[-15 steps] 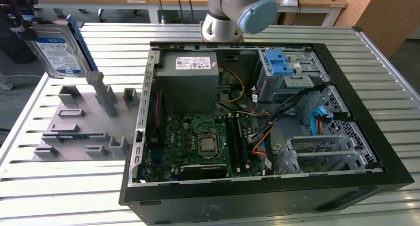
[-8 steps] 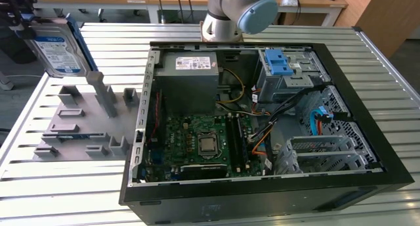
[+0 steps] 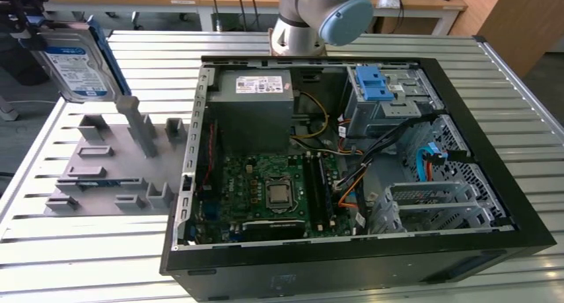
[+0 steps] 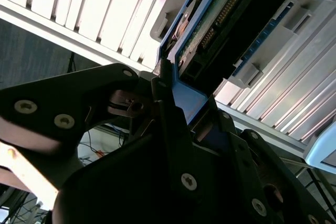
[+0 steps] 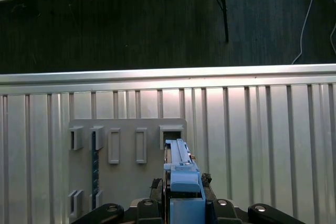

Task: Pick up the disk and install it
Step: 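Pick up the disk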

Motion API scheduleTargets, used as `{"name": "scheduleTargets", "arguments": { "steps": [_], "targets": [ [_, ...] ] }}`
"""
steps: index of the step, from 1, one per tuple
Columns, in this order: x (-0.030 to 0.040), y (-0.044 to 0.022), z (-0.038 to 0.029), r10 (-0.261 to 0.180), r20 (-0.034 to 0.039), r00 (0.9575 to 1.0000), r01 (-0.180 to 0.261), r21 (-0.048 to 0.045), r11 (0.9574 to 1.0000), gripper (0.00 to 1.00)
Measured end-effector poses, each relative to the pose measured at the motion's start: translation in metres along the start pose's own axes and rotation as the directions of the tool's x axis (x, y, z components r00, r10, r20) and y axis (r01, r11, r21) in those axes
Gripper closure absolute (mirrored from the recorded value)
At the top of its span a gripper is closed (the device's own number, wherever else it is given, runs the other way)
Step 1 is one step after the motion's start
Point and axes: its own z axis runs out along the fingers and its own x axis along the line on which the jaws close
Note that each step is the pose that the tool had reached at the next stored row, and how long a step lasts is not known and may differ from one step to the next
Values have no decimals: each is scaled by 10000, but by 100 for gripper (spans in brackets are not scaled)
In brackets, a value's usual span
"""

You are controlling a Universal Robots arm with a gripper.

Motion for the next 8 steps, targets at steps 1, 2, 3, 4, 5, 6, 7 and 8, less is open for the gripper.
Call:
{"name": "scheduleTargets", "arguments": {
  "steps": [1, 2, 3, 4, 5, 6, 7, 8],
  "targets": [
    [0, 0, -5, 0, 0, 10000, 0, 0, 10000, 63],
    [0, 0, -10, 0, 0, 10000, 0, 0, 10000, 63],
    [-1, 0, -16, 0, 0, 10000, 0, -1, 10000, 63],
    [-1, 0, -20, 0, 0, 10000, 0, 0, 10000, 63],
    [-1, 1, -25, 0, 0, 10000, 0, 0, 10000, 63],
    [-1, 1, -30, 0, 0, 10000, 0, 0, 10000, 63],
    [-1, 1, -34, 0, 0, 10000, 0, 0, 10000, 63],
    [-1, 1, -39, 0, 0, 10000, 0, -1, 10000, 63]
  ]
}}
